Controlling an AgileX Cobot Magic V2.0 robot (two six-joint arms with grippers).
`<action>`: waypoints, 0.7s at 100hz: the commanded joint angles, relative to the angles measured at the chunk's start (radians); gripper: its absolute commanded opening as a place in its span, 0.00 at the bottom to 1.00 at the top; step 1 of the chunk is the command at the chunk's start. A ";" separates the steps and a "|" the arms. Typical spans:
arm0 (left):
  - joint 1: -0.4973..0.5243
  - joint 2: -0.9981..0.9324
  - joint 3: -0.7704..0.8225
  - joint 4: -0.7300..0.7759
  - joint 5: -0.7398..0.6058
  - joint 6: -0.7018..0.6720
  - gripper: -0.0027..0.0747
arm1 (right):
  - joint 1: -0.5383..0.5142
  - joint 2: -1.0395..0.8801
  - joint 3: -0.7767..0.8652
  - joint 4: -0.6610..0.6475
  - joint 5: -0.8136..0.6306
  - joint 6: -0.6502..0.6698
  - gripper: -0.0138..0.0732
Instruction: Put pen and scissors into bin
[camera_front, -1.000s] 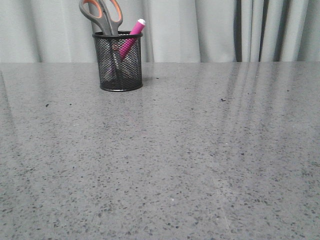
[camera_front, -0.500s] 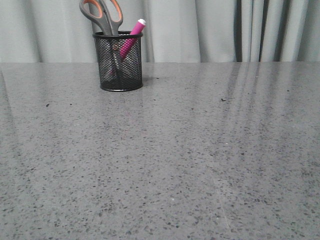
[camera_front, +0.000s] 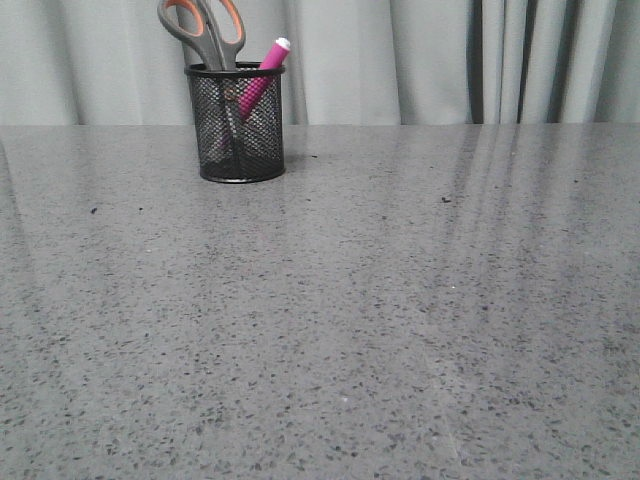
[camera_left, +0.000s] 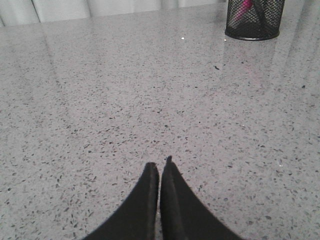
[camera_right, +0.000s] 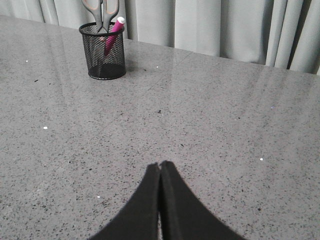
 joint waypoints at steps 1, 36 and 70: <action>0.001 -0.034 0.043 -0.010 -0.047 0.000 0.01 | -0.002 0.026 -0.022 -0.016 -0.071 -0.008 0.08; 0.001 -0.034 0.043 -0.010 -0.047 0.000 0.01 | -0.031 0.026 0.045 -0.099 -0.168 -0.008 0.08; 0.001 -0.034 0.043 -0.010 -0.047 0.000 0.01 | -0.432 0.026 0.414 0.210 -0.659 -0.120 0.08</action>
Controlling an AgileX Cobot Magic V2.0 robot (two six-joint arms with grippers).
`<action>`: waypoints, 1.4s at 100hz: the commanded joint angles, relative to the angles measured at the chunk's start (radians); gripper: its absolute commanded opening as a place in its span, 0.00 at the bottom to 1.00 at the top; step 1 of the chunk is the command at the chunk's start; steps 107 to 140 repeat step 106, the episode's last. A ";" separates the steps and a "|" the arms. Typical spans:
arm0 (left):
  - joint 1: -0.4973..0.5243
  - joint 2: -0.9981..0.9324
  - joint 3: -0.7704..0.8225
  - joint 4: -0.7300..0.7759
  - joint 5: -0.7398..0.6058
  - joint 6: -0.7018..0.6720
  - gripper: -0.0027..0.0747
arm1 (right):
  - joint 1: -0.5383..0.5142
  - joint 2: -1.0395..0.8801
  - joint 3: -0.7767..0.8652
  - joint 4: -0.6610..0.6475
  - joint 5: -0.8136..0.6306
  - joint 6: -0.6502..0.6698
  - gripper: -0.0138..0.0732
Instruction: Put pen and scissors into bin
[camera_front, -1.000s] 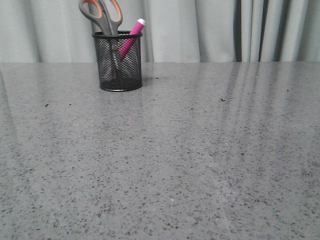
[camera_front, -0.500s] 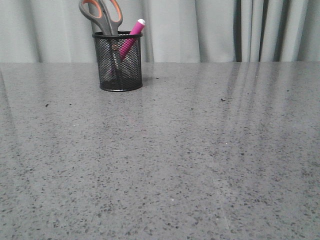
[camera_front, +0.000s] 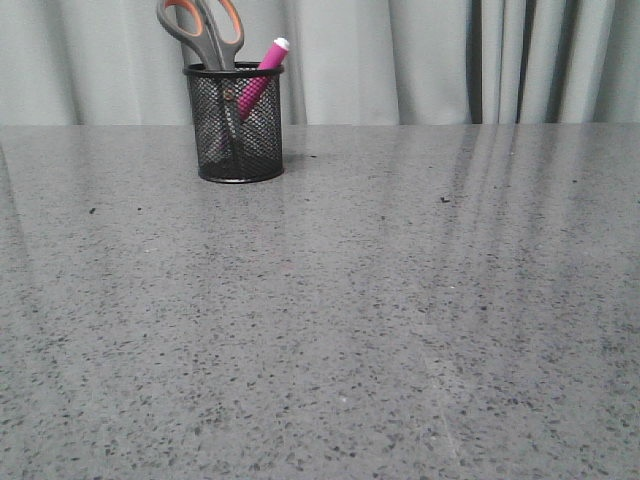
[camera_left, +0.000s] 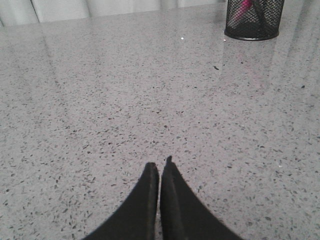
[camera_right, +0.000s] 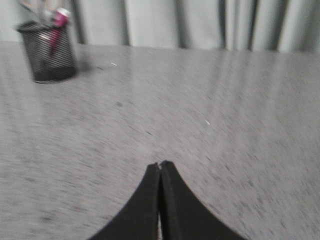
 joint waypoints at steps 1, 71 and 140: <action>0.001 -0.034 0.043 -0.010 -0.047 0.000 0.01 | -0.093 0.022 0.071 0.047 -0.240 -0.057 0.08; 0.001 -0.034 0.043 -0.010 -0.047 0.000 0.01 | -0.210 -0.025 0.070 0.047 0.025 -0.104 0.08; 0.001 -0.034 0.043 -0.010 -0.047 0.000 0.01 | -0.210 -0.025 0.070 0.047 0.025 -0.104 0.08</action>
